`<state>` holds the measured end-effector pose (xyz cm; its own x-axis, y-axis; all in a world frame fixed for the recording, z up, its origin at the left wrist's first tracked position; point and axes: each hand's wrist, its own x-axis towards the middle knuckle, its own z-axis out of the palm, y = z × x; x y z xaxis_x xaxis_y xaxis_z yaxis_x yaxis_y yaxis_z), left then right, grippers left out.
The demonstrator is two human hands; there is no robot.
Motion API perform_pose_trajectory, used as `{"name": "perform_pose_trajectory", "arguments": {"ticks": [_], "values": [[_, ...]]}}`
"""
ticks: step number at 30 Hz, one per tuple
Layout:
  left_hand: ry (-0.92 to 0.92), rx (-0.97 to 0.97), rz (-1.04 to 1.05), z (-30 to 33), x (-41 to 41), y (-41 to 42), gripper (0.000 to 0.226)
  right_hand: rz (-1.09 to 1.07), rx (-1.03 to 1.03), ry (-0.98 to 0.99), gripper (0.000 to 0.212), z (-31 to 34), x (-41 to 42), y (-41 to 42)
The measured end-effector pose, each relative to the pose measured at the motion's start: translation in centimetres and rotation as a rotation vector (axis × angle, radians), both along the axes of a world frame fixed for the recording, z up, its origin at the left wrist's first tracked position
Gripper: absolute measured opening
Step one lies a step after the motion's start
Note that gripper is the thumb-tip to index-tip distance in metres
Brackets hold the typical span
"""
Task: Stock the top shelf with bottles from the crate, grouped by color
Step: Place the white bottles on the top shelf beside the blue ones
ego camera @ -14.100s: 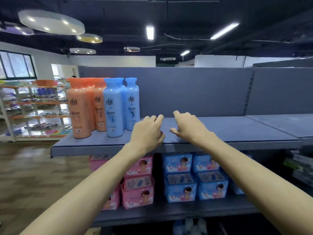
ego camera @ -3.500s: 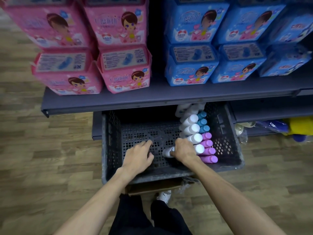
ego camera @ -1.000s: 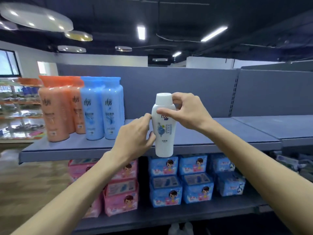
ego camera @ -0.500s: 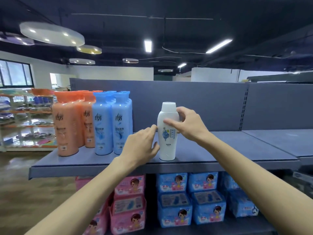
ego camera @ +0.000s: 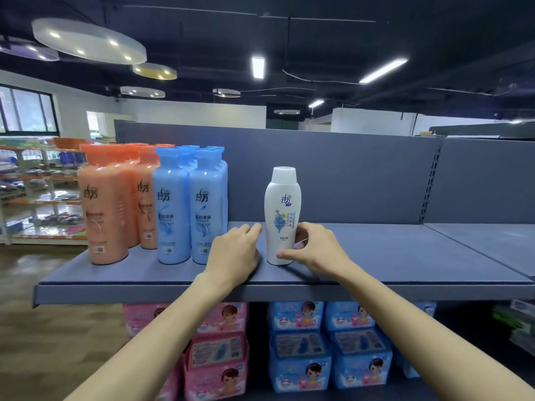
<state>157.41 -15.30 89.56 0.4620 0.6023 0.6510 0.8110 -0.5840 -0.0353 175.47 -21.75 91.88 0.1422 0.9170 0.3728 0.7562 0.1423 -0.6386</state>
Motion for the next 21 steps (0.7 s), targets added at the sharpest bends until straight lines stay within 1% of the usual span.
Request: {"name": "perform_pose_trajectory", "arguments": {"ticks": [5, 12, 17, 21], "values": [[-0.072, -0.032, -0.012, 0.1, 0.8, 1.0, 0.025, -0.034, 0.003, 0.017, 0.047, -0.7, -0.2, 3.3], [-0.074, -0.044, -0.019, -0.2, 1.7, 2.0, 0.011, -0.048, -0.04, 0.006, 0.045, -0.3, -0.2, 9.4], [-0.063, -0.069, 0.007, 0.0, 2.5, 3.1, 0.016, -0.028, -0.047, -0.026, 0.022, 0.2, -1.2, 12.9], [-0.138, -0.067, 0.009, -0.1, 2.6, 3.6, 0.013, -0.035, -0.042, -0.043, 0.018, -0.3, -1.7, 15.7]]}}
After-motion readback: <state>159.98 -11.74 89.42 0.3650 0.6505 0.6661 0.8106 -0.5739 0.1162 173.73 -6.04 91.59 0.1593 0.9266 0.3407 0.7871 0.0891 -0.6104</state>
